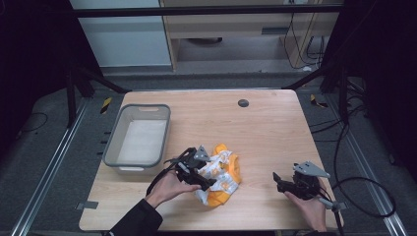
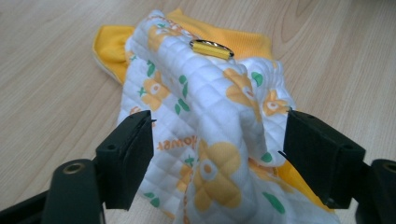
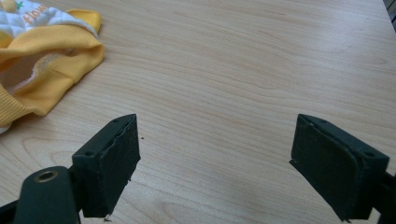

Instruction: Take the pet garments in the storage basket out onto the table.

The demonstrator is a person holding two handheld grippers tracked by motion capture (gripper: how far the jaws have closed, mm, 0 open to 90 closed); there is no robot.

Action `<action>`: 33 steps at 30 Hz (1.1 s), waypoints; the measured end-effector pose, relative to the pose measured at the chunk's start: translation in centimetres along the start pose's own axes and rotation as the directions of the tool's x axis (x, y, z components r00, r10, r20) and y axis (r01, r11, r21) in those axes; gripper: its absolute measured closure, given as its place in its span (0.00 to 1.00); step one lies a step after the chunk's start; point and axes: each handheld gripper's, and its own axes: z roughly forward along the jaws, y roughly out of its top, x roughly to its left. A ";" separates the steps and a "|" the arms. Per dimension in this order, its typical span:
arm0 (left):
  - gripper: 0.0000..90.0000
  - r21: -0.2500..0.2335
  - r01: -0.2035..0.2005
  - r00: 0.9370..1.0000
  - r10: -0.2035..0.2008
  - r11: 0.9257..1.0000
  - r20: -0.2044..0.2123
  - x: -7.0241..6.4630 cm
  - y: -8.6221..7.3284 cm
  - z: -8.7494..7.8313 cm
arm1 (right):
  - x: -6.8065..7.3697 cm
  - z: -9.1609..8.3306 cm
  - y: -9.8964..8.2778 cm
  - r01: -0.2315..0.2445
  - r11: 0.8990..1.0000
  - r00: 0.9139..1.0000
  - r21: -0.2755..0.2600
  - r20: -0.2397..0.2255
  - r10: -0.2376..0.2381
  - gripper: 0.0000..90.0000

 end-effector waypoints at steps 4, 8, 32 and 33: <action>0.25 -0.047 0.024 1.000 -0.024 0.999 -0.008 0.2 -0.5 -1.1 | 0.0 0.0 0.0 0.002 1.000 1.000 -0.001 0.000 -0.002 0.17; 0.24 -0.076 0.033 0.999 -0.036 0.997 -0.029 0.2 -1.0 -1.7 | 0.0 0.0 0.0 0.001 1.000 1.000 0.000 0.001 -0.001 0.16; 0.23 -0.289 0.176 0.963 -0.225 0.941 -0.147 0.9 -9.2 -5.3 | -0.1 -0.1 -0.3 0.001 1.000 1.000 0.009 0.014 -0.001 0.16; 0.23 -0.294 0.181 0.961 -0.232 0.939 -0.148 0.9 -9.5 -5.4 | 0.0 -0.1 -0.3 0.004 1.000 1.000 0.010 0.014 -0.004 0.16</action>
